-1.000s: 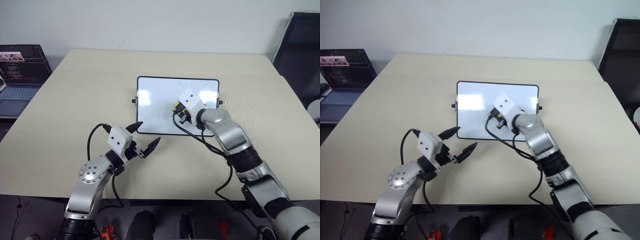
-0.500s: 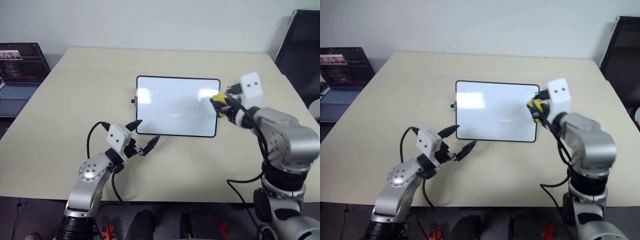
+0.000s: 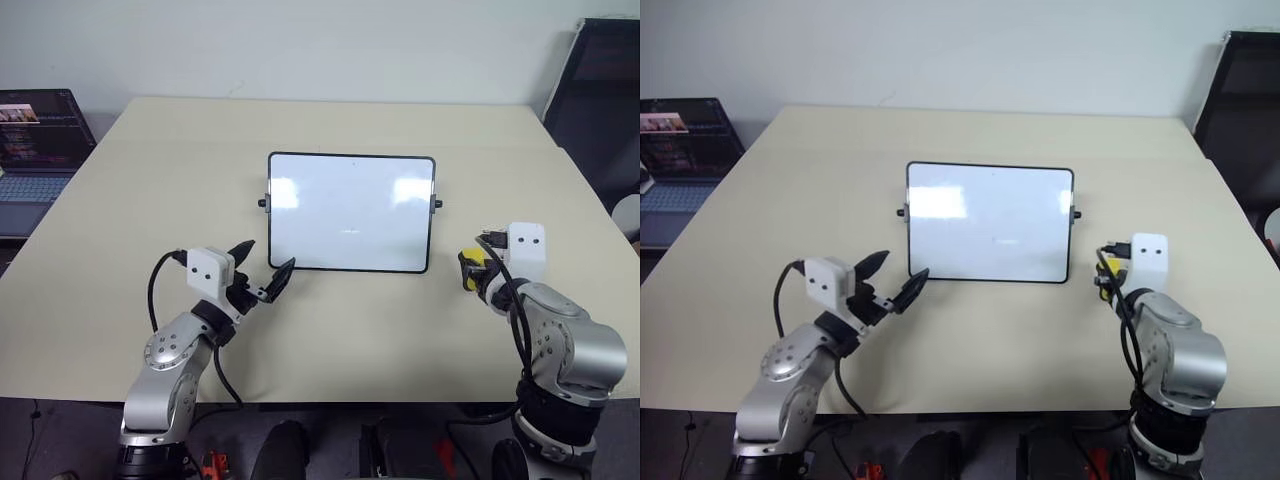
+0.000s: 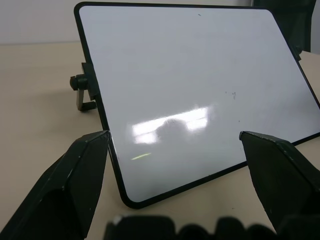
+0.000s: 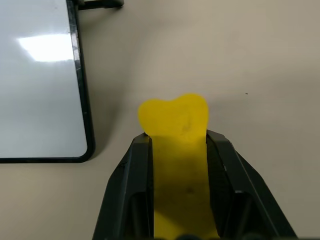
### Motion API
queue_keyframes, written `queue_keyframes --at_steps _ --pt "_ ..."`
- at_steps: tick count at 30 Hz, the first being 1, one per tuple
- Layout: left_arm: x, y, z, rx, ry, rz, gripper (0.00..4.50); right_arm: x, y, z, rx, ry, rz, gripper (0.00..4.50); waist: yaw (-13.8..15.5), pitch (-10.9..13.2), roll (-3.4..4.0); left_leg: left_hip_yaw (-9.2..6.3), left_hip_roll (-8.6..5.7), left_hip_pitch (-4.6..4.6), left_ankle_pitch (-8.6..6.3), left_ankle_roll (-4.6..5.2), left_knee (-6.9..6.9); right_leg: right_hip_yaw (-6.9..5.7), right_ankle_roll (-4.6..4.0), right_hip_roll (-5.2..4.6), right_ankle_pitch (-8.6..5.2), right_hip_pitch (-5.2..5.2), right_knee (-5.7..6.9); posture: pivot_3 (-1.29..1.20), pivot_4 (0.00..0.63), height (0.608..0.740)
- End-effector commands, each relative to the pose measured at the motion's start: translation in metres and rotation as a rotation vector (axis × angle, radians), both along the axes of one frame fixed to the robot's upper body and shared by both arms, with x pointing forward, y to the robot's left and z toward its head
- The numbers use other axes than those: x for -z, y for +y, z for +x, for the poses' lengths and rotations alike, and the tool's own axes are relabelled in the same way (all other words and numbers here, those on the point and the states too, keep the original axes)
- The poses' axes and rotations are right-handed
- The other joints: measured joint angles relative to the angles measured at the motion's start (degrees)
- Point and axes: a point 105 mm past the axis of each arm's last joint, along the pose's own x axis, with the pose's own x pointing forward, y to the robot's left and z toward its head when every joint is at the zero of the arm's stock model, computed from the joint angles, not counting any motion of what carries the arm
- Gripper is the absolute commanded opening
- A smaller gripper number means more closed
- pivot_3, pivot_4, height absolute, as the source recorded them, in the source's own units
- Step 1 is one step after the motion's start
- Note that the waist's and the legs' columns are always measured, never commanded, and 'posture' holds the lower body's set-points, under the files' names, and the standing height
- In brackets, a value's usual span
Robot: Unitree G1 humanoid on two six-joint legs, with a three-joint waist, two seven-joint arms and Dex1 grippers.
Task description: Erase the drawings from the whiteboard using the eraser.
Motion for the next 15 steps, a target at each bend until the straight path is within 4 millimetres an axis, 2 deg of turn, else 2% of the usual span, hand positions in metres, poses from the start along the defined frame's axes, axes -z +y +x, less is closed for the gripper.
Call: queue_keyframes --at_steps 1,4,6,8,12,15 --pt "-0.01 -0.003 -0.004 0.034 -0.051 0.016 4.5 -0.013 -0.002 0.004 -0.009 -0.059 -0.019 1.09 0.0 0.0 0.0 0.01 -0.01 0.0 0.0 0.0 0.0 0.01 -0.01 0.01 0.0 0.0 -0.01 0.0 0.15 0.74" --pt "-0.008 -0.016 -0.01 0.121 -0.04 0.016 4.5 -0.014 -0.003 0.005 -0.014 -0.058 -0.03 1.09 0.0 0.0 0.0 0.0 -0.01 0.0 0.0 0.0 0.0 0.01 -0.01 0.06 0.01 0.0 -0.01 0.0 0.15 0.74" --pt "-0.003 -0.042 -0.027 0.335 0.01 0.012 4.5 -0.014 -0.003 0.005 -0.023 -0.057 -0.041 1.09 -0.1 0.0 0.0 0.0 -0.01 0.0 0.0 0.0 0.0 0.01 -0.01 0.09 0.01 0.0 -0.01 0.0 0.15 0.74" --pt "-0.002 -0.058 -0.043 0.514 0.045 0.028 4.5 -0.014 -0.002 0.005 -0.038 -0.052 -0.052 1.09 -0.2 0.0 0.0 0.02 0.0 0.0 0.0 0.0 -0.01 0.02 -0.01 0.11 0.0 0.0 -0.01 0.0 0.15 0.74" --pt "0.001 -0.066 -0.057 0.692 0.092 0.085 4.5 -0.014 -0.003 0.005 -0.046 -0.047 -0.063 1.09 -0.3 0.0 0.01 0.0 0.03 0.02 0.0 0.0 -0.01 0.03 -0.03 0.17 -0.01 0.0 0.01 0.0 0.15 0.74" --pt "-0.005 -0.063 -0.048 0.7 0.056 0.102 4.5 -0.015 -0.005 0.005 -0.047 -0.044 -0.073 1.09 -0.3 0.0 0.01 0.0 0.04 0.02 0.0 0.0 0.01 0.03 0.04 0.19 -0.06 0.0 0.02 0.0 0.15 0.74"
